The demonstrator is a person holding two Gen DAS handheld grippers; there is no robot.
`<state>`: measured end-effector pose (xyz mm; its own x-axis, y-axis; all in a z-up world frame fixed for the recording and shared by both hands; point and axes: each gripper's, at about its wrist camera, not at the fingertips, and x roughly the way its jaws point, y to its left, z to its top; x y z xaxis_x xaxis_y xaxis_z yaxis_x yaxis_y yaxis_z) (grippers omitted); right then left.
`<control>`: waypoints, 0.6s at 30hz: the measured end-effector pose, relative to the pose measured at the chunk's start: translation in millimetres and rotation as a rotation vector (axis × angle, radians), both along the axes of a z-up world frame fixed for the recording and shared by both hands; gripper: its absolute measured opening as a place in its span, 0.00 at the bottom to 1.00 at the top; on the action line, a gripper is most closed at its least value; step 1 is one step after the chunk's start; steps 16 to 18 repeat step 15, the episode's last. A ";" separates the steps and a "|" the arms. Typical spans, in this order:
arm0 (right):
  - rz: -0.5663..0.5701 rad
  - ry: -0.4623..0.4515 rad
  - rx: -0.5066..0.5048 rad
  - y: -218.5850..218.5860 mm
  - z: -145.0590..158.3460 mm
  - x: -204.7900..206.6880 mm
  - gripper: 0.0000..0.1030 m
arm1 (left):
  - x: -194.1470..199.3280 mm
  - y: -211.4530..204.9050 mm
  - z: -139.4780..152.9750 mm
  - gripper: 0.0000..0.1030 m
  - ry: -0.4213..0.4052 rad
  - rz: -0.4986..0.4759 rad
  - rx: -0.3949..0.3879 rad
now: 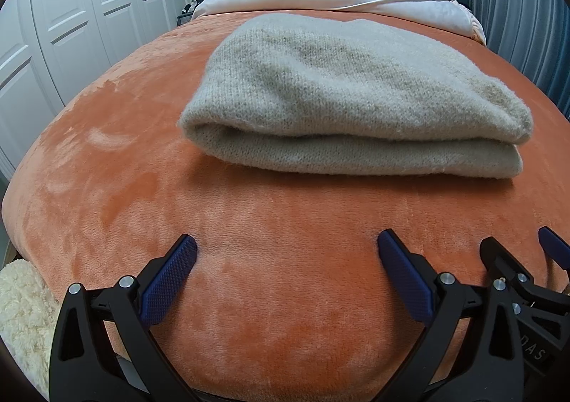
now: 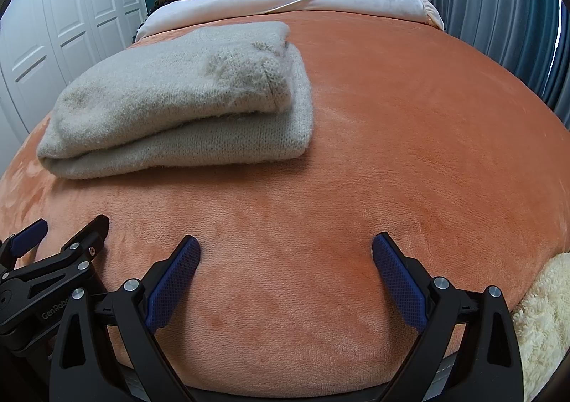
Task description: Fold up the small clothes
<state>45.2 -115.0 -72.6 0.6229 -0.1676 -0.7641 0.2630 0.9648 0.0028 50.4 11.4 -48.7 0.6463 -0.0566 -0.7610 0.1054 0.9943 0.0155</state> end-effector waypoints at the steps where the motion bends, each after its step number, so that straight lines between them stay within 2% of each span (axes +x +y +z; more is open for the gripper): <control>1: 0.000 0.000 0.000 -0.5 -0.8 0.5 0.93 | -1.4 -2.4 0.3 0.96 0.000 0.003 0.000; 18: 0.000 0.000 -0.002 -1.1 -1.0 0.2 0.93 | -1.6 -3.5 -0.1 0.96 0.000 0.008 0.004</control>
